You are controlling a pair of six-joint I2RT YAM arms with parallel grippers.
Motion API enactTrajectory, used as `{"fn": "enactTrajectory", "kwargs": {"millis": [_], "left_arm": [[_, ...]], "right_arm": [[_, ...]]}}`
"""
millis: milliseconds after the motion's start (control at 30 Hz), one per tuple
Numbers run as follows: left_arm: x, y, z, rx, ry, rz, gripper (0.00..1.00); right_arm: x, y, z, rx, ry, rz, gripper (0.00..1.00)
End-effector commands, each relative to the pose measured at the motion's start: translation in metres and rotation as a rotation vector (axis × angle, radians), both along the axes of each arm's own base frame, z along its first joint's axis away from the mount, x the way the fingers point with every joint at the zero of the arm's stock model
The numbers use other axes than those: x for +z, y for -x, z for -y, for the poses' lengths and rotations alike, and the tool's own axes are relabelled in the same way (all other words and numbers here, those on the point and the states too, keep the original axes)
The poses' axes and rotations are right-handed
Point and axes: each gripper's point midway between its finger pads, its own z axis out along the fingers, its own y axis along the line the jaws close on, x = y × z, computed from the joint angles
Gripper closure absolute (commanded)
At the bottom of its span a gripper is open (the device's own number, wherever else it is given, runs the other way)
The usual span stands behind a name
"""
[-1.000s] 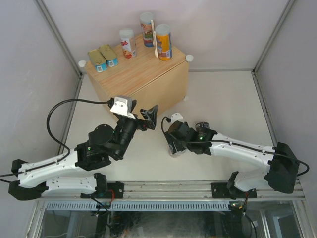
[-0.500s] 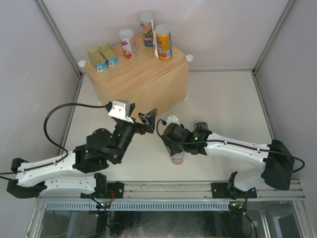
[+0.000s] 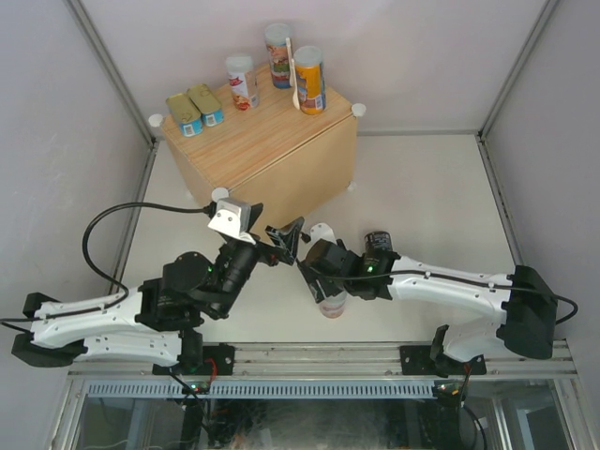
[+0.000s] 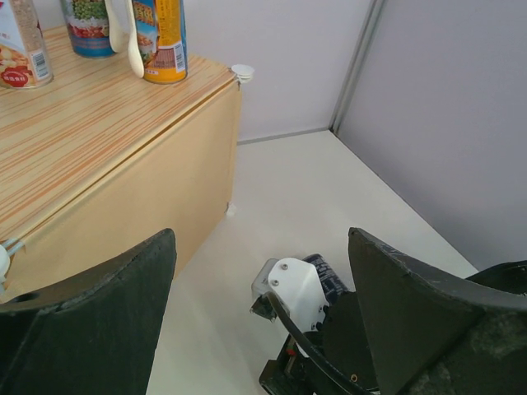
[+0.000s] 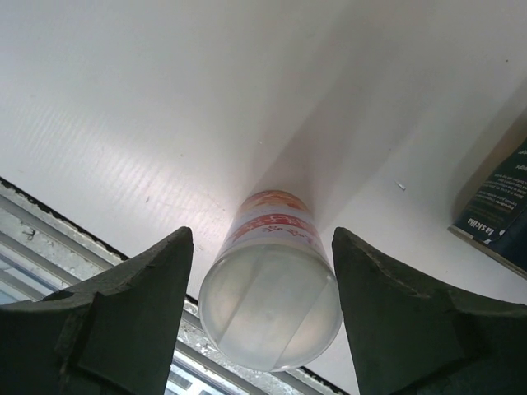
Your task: Place and organize the canned foods onto the counter
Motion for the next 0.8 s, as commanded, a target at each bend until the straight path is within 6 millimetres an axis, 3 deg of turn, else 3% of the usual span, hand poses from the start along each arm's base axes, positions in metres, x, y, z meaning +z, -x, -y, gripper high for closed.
{"fn": "enactTrajectory", "kwargs": {"millis": [0,333,467,600,767], "left_arm": [[-0.001,0.004,-0.001,-0.013,-0.004,0.01,0.11],[-0.015,0.012,0.005,-0.053,-0.011,-0.019,0.1],[-0.026,0.017,0.01,-0.074,-0.022,-0.031,0.09],[-0.043,0.023,0.021,-0.114,-0.055,-0.038,0.08],[-0.066,0.029,0.039,-0.172,-0.117,-0.061,0.07]], "right_arm": [[0.032,0.0,-0.014,-0.008,-0.114,0.043,0.31],[0.049,0.002,-0.002,-0.041,-0.186,0.085,0.24],[0.061,0.001,0.012,-0.081,-0.239,0.12,0.19],[0.072,-0.008,0.039,-0.17,-0.321,0.168,0.18],[0.092,-0.024,0.088,-0.324,-0.444,0.243,0.19]]}}
